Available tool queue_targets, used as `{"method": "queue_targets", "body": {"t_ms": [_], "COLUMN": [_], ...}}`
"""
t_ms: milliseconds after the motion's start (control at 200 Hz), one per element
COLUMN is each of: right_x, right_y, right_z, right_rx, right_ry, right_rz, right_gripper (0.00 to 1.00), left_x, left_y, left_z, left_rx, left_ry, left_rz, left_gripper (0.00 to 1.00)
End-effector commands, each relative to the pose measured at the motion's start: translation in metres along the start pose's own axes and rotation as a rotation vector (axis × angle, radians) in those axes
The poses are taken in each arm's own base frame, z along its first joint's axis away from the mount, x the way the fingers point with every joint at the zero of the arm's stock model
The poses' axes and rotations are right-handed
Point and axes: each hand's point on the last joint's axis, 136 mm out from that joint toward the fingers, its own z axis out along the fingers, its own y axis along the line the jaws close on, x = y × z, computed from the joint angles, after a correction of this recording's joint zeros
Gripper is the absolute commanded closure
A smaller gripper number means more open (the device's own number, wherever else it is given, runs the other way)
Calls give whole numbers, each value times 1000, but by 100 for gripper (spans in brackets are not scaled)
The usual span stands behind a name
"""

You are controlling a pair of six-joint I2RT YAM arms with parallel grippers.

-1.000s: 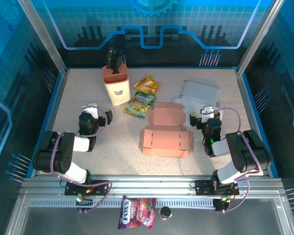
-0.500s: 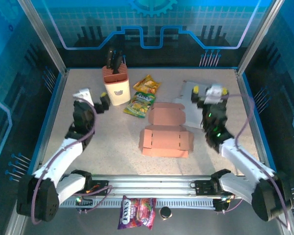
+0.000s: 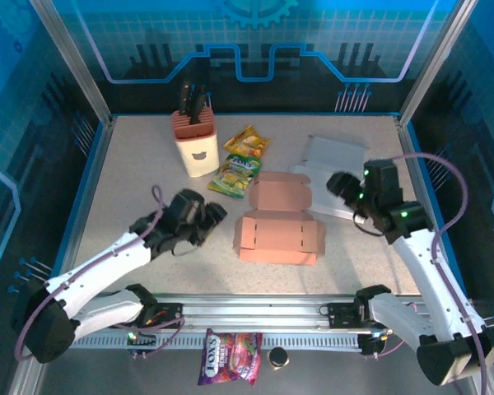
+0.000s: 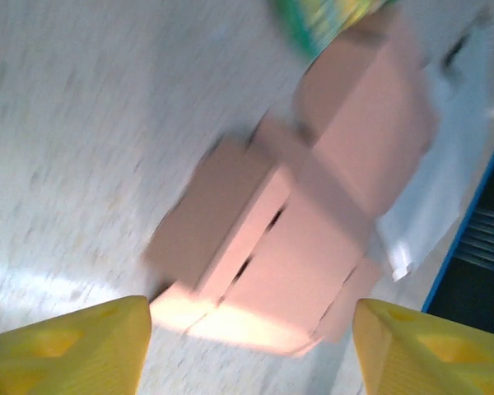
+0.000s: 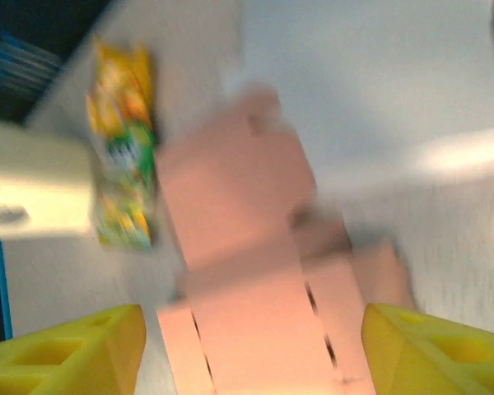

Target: Fold the paper box

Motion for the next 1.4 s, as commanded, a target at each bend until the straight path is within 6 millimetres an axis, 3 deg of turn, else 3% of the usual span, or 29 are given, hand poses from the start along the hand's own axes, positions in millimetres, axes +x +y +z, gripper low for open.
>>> {"method": "queue_targets", "body": {"t_ms": [0,185,400,605,845,1046,1396], "right_x": [50,67,78,86,91,93,98], "right_y": [-4,-5,-8,-12,-12,-14,-18], "right_z": [5,14,17,20,24,25,33], "right_rx": [-45,-81,-109,-116,-140,-146,-149], "right_ry": [177,238,277,304,328,336,357], "right_rz": [117,136,165,186,239,252,302], "right_gripper": [30,30,29,29,29,28,29], "left_x": [13,36,35,34,38,27,24], "left_y": [-6,-11,-11,-8,2,3,4], "left_z": [11,43,65,77,84,87,91], "left_rx": [42,85,91,101,75,123,148], "left_ry": [-6,10,-18,-32,-38,-86,-103], "left_rz": [-220,-279,-298,-310,-322,-321,-317], "left_gripper": [34,34,37,47,52,62,67]}}
